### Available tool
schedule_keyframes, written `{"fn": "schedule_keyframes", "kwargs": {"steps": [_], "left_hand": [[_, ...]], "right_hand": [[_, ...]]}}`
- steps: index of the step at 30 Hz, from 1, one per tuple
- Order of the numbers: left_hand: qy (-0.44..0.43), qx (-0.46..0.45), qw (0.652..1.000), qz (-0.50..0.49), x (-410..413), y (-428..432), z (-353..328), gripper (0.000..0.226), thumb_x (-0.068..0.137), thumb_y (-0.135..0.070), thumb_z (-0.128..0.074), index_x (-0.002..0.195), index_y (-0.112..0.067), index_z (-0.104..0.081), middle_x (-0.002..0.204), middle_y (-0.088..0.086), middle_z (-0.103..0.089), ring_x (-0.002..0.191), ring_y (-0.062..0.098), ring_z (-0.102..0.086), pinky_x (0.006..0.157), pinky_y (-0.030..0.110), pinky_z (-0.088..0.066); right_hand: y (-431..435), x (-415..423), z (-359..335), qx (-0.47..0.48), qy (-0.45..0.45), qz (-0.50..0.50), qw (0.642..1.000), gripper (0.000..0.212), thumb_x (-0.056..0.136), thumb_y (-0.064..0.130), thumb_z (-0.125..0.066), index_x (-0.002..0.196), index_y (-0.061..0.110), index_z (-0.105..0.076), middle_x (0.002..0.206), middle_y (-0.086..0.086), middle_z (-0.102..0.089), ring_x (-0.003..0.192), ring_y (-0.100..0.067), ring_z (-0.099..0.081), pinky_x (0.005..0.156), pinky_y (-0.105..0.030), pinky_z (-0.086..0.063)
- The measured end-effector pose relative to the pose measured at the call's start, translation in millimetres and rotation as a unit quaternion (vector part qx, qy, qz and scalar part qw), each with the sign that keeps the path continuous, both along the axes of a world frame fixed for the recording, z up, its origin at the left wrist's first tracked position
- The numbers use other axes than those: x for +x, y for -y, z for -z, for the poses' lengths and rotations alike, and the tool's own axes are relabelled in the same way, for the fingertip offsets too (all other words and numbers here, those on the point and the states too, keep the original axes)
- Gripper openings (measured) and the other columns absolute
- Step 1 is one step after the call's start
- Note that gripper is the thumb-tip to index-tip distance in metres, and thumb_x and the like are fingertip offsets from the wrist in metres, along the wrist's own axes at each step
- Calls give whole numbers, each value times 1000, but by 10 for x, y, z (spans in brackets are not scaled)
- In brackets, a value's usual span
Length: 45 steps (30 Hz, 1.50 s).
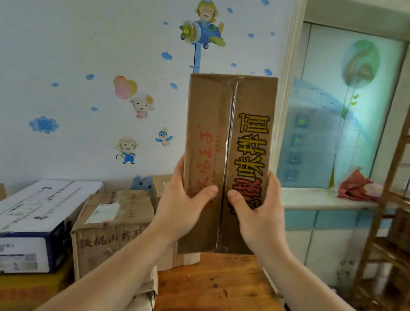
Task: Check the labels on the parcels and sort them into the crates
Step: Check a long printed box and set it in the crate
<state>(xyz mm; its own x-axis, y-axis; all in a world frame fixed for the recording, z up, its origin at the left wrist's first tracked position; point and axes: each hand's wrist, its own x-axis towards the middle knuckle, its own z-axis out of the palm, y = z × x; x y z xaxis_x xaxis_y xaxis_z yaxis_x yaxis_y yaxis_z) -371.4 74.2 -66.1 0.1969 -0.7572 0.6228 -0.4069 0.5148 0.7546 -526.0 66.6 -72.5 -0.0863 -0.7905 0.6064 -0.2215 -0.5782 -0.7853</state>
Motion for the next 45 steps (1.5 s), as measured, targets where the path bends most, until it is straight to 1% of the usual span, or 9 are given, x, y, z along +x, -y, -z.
{"fn": "schedule_keyframes", "kwargs": {"steps": [5, 12, 17, 20, 25, 30, 33, 38, 45], "left_hand": [[1, 15, 999, 37, -374, 49, 67, 75, 87, -33, -70, 148, -37, -27, 119, -27, -55, 108, -10, -54, 90, 14, -46], [4, 18, 999, 41, -1029, 269, 87, 78, 84, -27, -75, 147, -31, -30, 116, -29, -54, 100, -22, -52, 78, -2, -42], [5, 27, 999, 36, -1713, 546, 166, 70, 86, -25, -73, 144, -31, -34, 117, -22, -59, 104, -7, -58, 93, 21, -51], [9, 20, 999, 38, -2108, 673, 247, 68, 87, -20, -71, 144, -26, -35, 117, -20, -59, 99, -16, -55, 82, 2, -45], [11, 34, 998, 51, -2670, 868, 330, 71, 86, -22, -72, 146, -26, -34, 109, -31, -53, 93, -23, -53, 74, -1, -43], [2, 54, 996, 64, -3057, 985, 395, 72, 84, -26, -73, 145, -27, -36, 118, -18, -60, 104, -6, -58, 76, 0, -42], [26, 63, 995, 68, -3233, 1071, 429, 73, 84, -28, -73, 146, -26, -34, 116, -18, -57, 93, -10, -55, 72, -5, -39], [41, 87, 990, 100, -3454, 1272, 545, 72, 86, -29, -71, 147, -24, -33, 120, -14, -58, 101, -1, -56, 72, -5, -40], [27, 128, 979, 156, -3676, 1787, 748, 74, 87, -32, -70, 149, -28, -30, 115, -20, -56, 98, -6, -56, 73, 0, -43]], "right_hand": [[26, -377, 76, -4, -11, 22, 1000, 54, 89, 30, -68, 135, 32, -39, 113, 19, -58, 102, 6, -56, 75, -10, -42], [200, -1059, 72, -1, -10, 20, 1000, 54, 88, 28, -69, 131, 38, -37, 109, 25, -57, 99, 11, -55, 75, -7, -46], [428, -1735, 155, 12, -18, 37, 999, 55, 86, 26, -73, 127, 39, -39, 110, 20, -62, 100, 5, -58, 83, -18, -49], [539, -2090, 242, 19, -14, 45, 999, 55, 87, 24, -72, 126, 40, -37, 111, 20, -61, 101, 4, -58, 87, -22, -49], [669, -2668, 332, 32, -9, 57, 998, 62, 86, 26, -74, 129, 45, -33, 108, 27, -58, 98, 13, -55, 80, -11, -44], [748, -3069, 400, 42, -13, 78, 996, 61, 84, 29, -75, 127, 46, -34, 104, 31, -57, 93, 22, -53, 76, -6, -40], [798, -3247, 455, 51, -8, 91, 994, 56, 86, 32, -71, 128, 45, -35, 104, 30, -57, 94, 22, -53, 78, -9, -41], [927, -3469, 571, 80, -5, 118, 990, 50, 91, 31, -67, 123, 47, -32, 101, 32, -54, 89, 22, -52, 73, -6, -39], [1316, -3673, 746, 113, -4, 156, 981, 45, 90, 33, -67, 122, 44, -39, 106, 24, -60, 98, 7, -58, 88, -26, -48]]}}
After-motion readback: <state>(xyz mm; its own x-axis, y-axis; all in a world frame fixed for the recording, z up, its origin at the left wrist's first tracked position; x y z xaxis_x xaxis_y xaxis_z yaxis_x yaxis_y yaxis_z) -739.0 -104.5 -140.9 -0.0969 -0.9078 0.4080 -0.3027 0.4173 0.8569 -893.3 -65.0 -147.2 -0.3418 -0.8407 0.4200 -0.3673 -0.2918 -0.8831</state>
